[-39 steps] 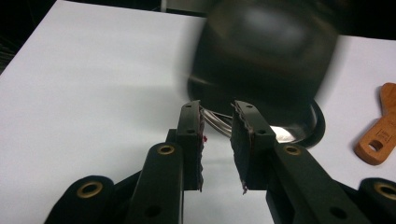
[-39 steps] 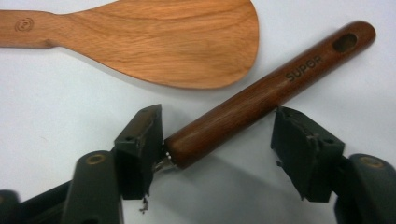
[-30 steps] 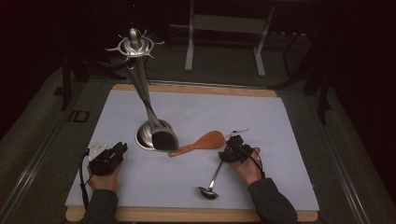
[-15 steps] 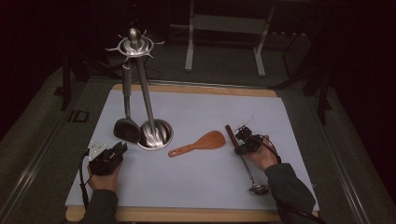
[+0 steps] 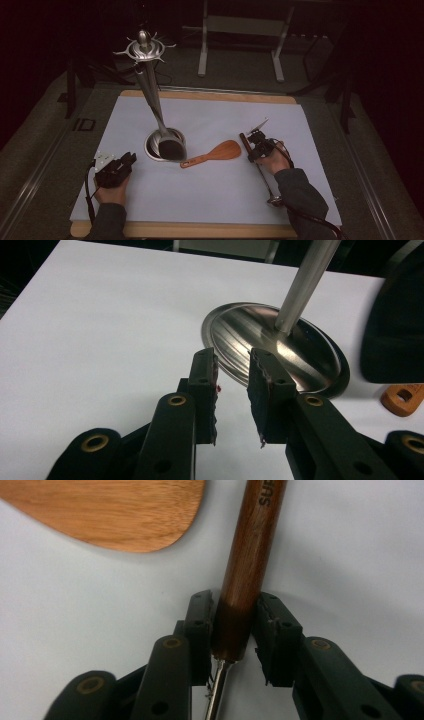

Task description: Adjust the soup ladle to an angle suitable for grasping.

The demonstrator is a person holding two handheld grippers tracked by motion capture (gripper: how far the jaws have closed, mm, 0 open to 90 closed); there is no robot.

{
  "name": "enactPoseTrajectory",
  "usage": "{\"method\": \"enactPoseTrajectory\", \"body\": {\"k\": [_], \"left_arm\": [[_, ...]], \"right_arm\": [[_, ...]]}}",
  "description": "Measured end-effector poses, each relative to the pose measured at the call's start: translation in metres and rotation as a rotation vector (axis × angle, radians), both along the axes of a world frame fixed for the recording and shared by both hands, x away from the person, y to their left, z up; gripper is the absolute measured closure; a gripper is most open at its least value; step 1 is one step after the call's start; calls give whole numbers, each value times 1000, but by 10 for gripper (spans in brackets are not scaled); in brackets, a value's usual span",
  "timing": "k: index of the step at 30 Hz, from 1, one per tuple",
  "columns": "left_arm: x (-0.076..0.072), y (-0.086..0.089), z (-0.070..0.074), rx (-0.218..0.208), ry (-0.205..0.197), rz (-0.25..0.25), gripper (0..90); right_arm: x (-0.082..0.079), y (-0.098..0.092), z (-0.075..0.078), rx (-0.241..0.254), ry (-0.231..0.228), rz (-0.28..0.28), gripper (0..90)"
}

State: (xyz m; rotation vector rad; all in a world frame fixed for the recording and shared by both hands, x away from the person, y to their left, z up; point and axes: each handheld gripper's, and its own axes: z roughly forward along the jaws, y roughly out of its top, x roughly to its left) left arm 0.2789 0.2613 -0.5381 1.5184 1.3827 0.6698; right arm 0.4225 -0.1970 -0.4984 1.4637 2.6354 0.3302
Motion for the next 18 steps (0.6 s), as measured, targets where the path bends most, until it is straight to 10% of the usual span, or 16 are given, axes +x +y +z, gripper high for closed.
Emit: {"method": "enactPoseTrajectory", "body": {"k": [5, 18], "left_arm": [[0, 1, 0, -4, -1, 1, 733], [1, 0, 0, 5, -2, -4, 730]], "right_arm": [[0, 0, 2, -25, -55, -11, 741], [-13, 7, 37, 148, -159, 108, 740]]}}
